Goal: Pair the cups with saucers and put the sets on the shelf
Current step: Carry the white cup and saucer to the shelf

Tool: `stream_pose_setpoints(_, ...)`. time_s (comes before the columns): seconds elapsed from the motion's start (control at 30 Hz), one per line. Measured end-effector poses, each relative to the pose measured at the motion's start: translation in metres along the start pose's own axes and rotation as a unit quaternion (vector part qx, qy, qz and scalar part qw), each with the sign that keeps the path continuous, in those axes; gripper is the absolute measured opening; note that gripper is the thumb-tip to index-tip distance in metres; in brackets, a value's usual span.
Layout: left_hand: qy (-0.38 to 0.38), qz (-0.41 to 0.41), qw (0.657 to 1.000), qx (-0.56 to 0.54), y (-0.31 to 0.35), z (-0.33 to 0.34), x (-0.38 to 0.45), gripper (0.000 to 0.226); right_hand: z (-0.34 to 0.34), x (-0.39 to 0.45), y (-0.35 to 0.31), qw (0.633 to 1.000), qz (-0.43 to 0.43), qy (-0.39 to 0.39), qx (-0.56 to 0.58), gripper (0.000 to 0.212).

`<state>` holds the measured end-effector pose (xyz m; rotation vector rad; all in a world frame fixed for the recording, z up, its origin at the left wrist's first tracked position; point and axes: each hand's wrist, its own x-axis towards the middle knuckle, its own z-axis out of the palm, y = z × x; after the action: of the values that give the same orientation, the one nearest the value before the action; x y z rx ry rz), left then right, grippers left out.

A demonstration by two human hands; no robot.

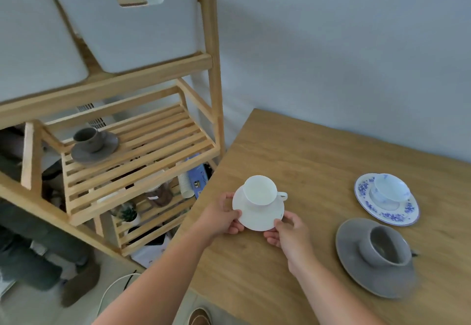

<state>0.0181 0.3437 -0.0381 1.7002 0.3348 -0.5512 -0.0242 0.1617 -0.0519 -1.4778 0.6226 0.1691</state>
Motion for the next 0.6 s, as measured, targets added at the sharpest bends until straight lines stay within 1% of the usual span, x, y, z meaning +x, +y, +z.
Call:
stream_pose_setpoints(0.2,0.076,-0.015,0.996,-0.037,-0.013,-0.065,-0.008,0.038,0.069,0.012,-0.008,0.996,-0.016,-0.074,-0.049,0.022)
stream_pose_setpoints(0.3,0.122,-0.027,0.990,-0.059,-0.021,-0.100,-0.010,0.038,0.109,0.020,-0.011,0.990,-0.018,-0.115,-0.076,0.021)
stream_pose_setpoints(0.43,0.176,-0.032,0.979,-0.093,-0.033,-0.149,-0.013,0.039,0.168,0.032,-0.014,0.977,-0.017,-0.175,-0.122,0.017)
stream_pose_setpoints(0.6,0.229,-0.051,0.967,-0.101,-0.048,-0.210,-0.018,0.041,0.245,0.042,-0.021,0.956,-0.003,-0.237,-0.173,0.023)
